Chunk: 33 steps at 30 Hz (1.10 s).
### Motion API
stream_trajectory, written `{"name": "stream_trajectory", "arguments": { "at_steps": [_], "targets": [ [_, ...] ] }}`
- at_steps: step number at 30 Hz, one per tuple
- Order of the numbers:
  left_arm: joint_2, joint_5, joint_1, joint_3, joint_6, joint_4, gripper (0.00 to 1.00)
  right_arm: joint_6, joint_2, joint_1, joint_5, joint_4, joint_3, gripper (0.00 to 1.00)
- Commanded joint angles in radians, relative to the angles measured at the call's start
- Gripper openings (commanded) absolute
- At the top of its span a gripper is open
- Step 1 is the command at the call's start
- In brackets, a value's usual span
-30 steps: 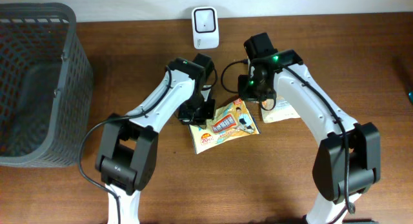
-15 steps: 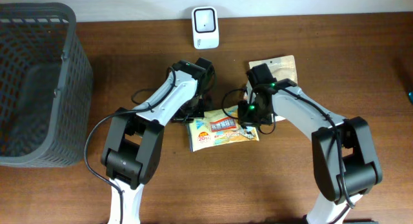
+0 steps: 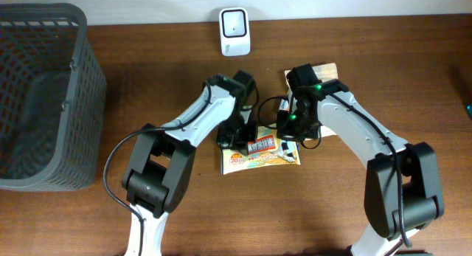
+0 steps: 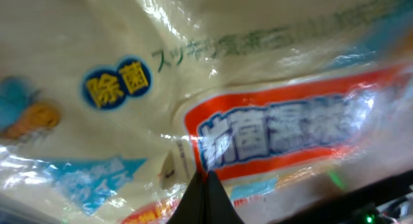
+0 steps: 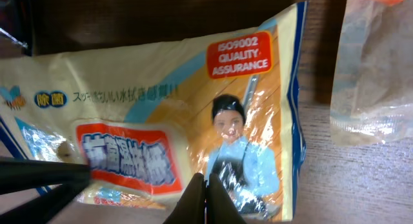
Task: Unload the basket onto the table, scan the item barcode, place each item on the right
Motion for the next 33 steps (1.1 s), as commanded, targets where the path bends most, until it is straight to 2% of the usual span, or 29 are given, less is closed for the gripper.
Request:
{"name": "stream_trajectory", "arguments": {
  "at_steps": [1, 3, 4, 8, 14, 17, 18, 19, 20, 21, 22, 23, 24, 33],
  "targets": [
    [-0.006, -0.021, 0.052, -0.106, -0.029, 0.024, 0.0, 0.002, 0.027, -0.007, -0.005, 0.019, -0.048, 0.04],
    [-0.006, -0.165, 0.1, -0.117, -0.053, 0.003, 0.0, 0.006, 0.045, -0.007, 0.036, 0.064, -0.092, 0.04],
    [-0.006, -0.191, 0.117, -0.117, -0.058, -0.005, 0.0, 0.017, 0.048, -0.007, 0.076, 0.069, -0.098, 0.04],
    [-0.026, -0.225, 0.203, -0.074, -0.046, -0.067, 0.0, 0.094, 0.036, -0.007, 0.187, 0.026, -0.077, 0.04],
    [-0.144, -0.264, 0.216, 0.069, 0.01, -0.171, 0.0, 0.071, -0.029, -0.007, 0.178, -0.145, 0.079, 0.04],
    [-0.201, -0.266, 0.232, 0.097, 0.009, -0.171, 0.0, -0.096, -0.03, -0.007, 0.091, -0.148, 0.113, 0.75],
    [-0.204, -0.285, 0.248, 0.097, 0.005, -0.161, 0.0, -0.12, -0.026, -0.007, 0.079, -0.15, 0.112, 0.9],
    [-0.203, -0.303, 0.263, 0.097, 0.005, -0.158, 0.04, -0.119, -0.023, -0.007, 0.08, -0.149, 0.107, 0.99],
    [-0.203, -0.308, 0.285, 0.097, 0.005, -0.158, 0.2, -0.12, -0.021, -0.007, 0.081, -0.143, 0.098, 0.99],
    [-0.203, -0.308, 0.304, 0.097, 0.005, -0.156, 0.42, -0.119, -0.02, -0.007, 0.081, -0.132, 0.086, 0.99],
    [-0.203, -0.309, 0.314, 0.097, 0.005, -0.156, 0.54, -0.119, -0.019, -0.007, 0.081, -0.124, 0.079, 0.99],
    [-0.203, -0.314, 0.326, 0.097, 0.005, -0.152, 0.88, -0.119, -0.019, -0.007, 0.08, -0.105, 0.066, 0.99],
    [-0.203, -0.317, 0.347, 0.097, 0.005, -0.147, 0.99, -0.119, -0.019, -0.007, 0.08, -0.087, 0.055, 0.99],
    [-0.203, -0.357, 0.39, 0.087, 0.005, -0.131, 0.99, -0.12, -0.019, -0.007, 0.025, 0.038, -0.05, 0.99]
  ]
}}
